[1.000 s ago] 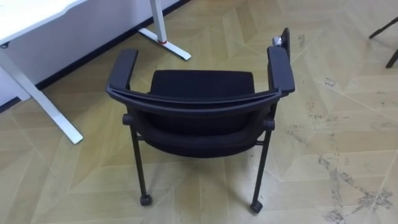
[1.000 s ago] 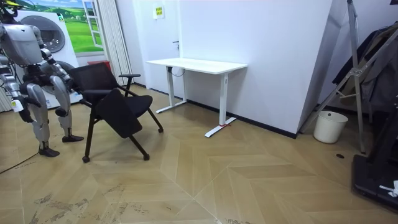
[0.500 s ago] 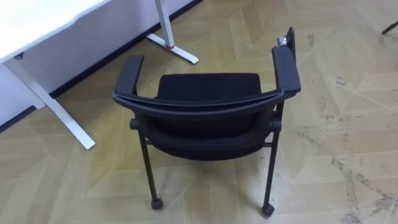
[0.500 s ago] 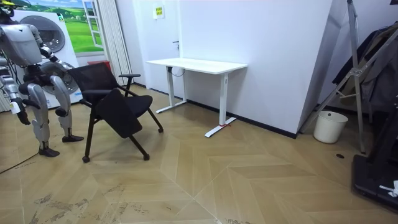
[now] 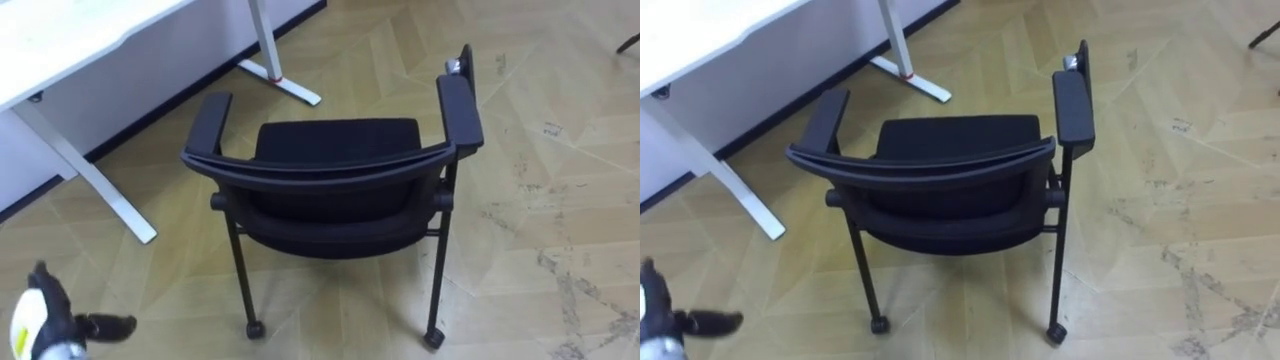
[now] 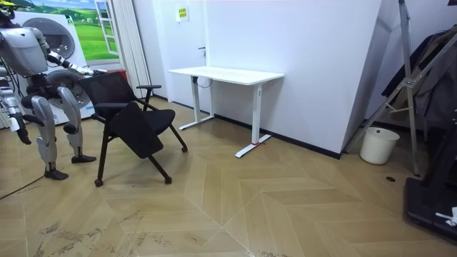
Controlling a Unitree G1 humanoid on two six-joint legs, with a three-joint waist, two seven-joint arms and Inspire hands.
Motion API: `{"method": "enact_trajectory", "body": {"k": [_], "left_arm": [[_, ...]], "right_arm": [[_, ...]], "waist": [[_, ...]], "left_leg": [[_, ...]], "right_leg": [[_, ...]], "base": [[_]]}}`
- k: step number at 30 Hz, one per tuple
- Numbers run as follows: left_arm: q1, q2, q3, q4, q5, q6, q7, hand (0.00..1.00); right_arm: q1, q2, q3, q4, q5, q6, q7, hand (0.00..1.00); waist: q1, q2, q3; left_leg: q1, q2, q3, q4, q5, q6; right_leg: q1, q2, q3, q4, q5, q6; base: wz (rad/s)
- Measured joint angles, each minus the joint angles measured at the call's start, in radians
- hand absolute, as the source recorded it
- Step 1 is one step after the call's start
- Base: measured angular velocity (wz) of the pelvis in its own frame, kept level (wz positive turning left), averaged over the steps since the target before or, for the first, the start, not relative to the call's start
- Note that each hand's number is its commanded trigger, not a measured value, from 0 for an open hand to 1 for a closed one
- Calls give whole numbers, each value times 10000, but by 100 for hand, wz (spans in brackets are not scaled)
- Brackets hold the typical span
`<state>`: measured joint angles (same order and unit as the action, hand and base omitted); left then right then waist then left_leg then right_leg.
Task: Push chair
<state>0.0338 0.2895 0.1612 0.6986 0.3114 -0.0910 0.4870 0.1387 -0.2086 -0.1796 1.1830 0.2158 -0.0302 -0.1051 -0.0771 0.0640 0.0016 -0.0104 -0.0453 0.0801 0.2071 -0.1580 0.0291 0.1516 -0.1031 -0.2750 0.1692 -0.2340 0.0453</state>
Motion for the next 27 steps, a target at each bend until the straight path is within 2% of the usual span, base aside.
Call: {"method": "enact_trajectory", "body": {"k": [3, 5, 9, 11, 15, 17, 21, 25, 27], "left_arm": [[-246, 214, -20, -721, 642, 43, 88, 0], [-246, 224, -25, -1778, 981, 72, 99, 0], [-247, 222, -174, -3201, 1733, 145, 148, 0], [-248, 219, -595, -3738, 2225, 216, 174, 0], [-251, 207, -948, -4192, 2622, 438, -13, 0], [-254, 207, -1161, -4762, 3321, 631, -183, 0], [-253, 206, -1695, -5210, 3623, 695, -345, 0], [-255, 189, -2535, -5670, 4005, 712, -665, 0], [-256, 189, -2675, -5739, 4009, 712, -703, 0]], "right_arm": [[6, -9, 11, -46, 2, -1, 116, 0], [24, -2, 25, -46, 12, 2, 169, 0], [-40, -14, 36, 21, 192, 18, 315, 0], [-215, -16, 113, 167, 183, 97, 393, 0], [-357, -19, 328, 182, 186, 114, 558, 0], [-381, -15, 513, 185, 190, 112, 595, 0], [-395, -11, 889, 184, 236, 112, 609, 0], [-456, -8, 1257, 172, 455, 110, 658, 0], [-493, -8, 1294, 171, 530, 110, 671, 0]], "waist": [[1, 45, -3], [-8, 71, -21], [-85, 62, -17], [-113, 56, -21], [-269, -1, -10], [-283, -33, -1], [-311, -45, 0], [-334, -69, 15], [-369, -71, 16]], "left_leg": [[-6, -3, 6, -20, -1, 0], [-51, -4, 22, -20, 1, -1], [-62, -6, 18, -33, 1, 0], [-72, -9, 18, -41, 1, 0], [-118, -1, 16, -5, 2, -2], [-250, 0, 12, 61, 1, -1], [-297, -3, -1, 87, 1, 0], [-300, -3, -19, 151, 1, 0], [-299, -2, -20, 164, 2, 1]], "right_leg": [[-21, -1, 28, -9, 0, 0], [-72, 0, 21, -10, 0, 0], [-63, -3, 10, -8, 0, 0], [-19, -3, -15, -12, 0, 0], [-47, 0, -24, -20, 0, 0], [-139, -2, -16, -16, 2, -1], [-163, -8, -9, -12, 2, -1], [-129, -6, -16, -13, 3, -2], [-123, -5, -15, -13, 5, -5]], "base": [[0], [0], [0], [0], [0], [0], [0], [0], [0]]}}
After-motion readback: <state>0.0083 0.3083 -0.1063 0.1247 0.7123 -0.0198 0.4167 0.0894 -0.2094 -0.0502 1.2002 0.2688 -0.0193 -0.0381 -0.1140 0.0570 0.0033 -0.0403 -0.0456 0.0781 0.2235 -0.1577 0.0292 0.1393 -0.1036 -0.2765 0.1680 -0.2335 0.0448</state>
